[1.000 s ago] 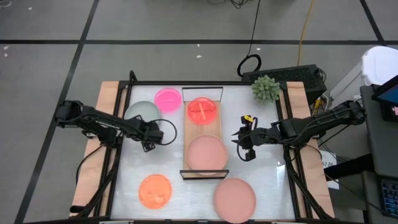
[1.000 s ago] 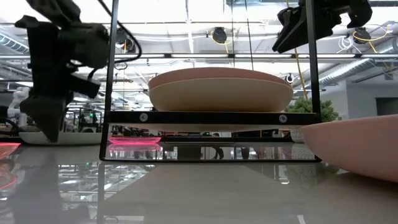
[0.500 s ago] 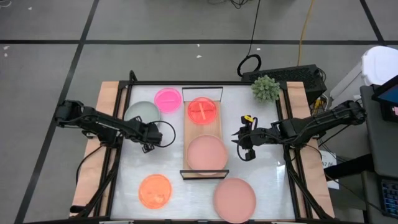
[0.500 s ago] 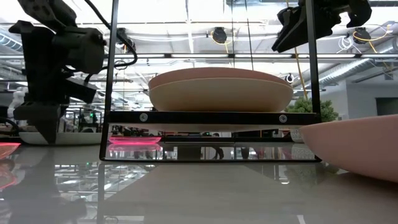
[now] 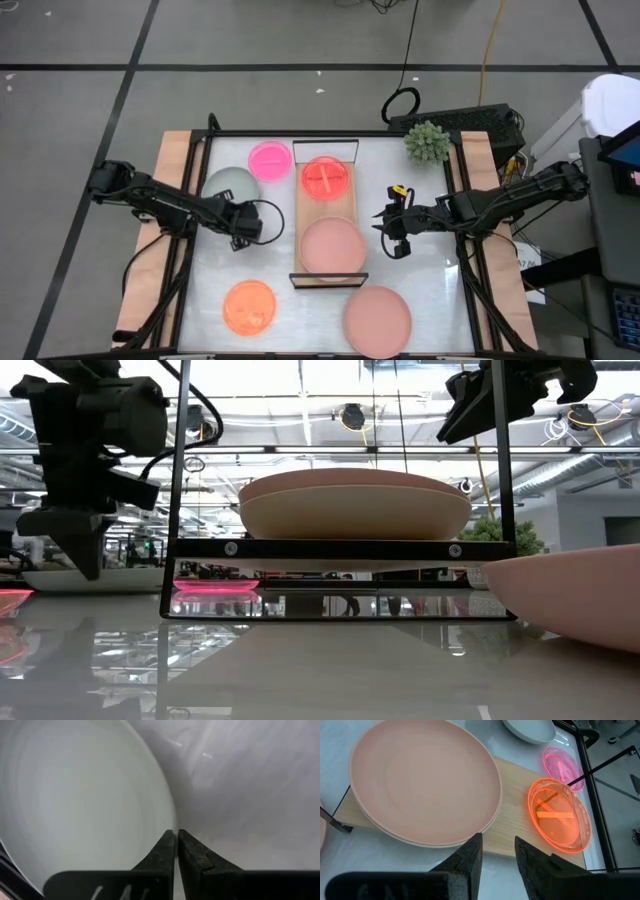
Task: Place and stack plates onto a shelf
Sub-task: Stack the gray plate on top of the pink plate on the shelf
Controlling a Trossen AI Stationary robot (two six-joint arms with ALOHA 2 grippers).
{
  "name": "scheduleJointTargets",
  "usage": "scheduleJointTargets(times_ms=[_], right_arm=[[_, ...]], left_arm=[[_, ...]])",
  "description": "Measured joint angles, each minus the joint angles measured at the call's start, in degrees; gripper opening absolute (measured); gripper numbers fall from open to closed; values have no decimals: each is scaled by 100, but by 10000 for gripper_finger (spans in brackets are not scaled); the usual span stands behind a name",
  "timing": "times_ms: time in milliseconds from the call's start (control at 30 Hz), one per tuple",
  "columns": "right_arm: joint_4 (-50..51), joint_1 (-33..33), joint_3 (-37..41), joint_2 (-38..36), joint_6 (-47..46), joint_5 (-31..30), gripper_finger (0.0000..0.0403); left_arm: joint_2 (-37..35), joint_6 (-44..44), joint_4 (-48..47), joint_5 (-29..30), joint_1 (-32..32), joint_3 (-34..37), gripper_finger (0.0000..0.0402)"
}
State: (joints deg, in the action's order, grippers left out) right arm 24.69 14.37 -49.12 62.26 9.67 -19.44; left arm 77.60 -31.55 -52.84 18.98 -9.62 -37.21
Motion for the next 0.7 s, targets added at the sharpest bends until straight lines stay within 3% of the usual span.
scheduleJointTargets(times_ms=[300, 700], right_arm=[[0, 0, 0, 0, 0, -2, 100], [0, -2, 0, 0, -2, 0, 100]], left_arm=[[0, 69, -124, -186, -391, -157, 10], [0, 1208, -1502, -246, -1457, -1894, 9]])
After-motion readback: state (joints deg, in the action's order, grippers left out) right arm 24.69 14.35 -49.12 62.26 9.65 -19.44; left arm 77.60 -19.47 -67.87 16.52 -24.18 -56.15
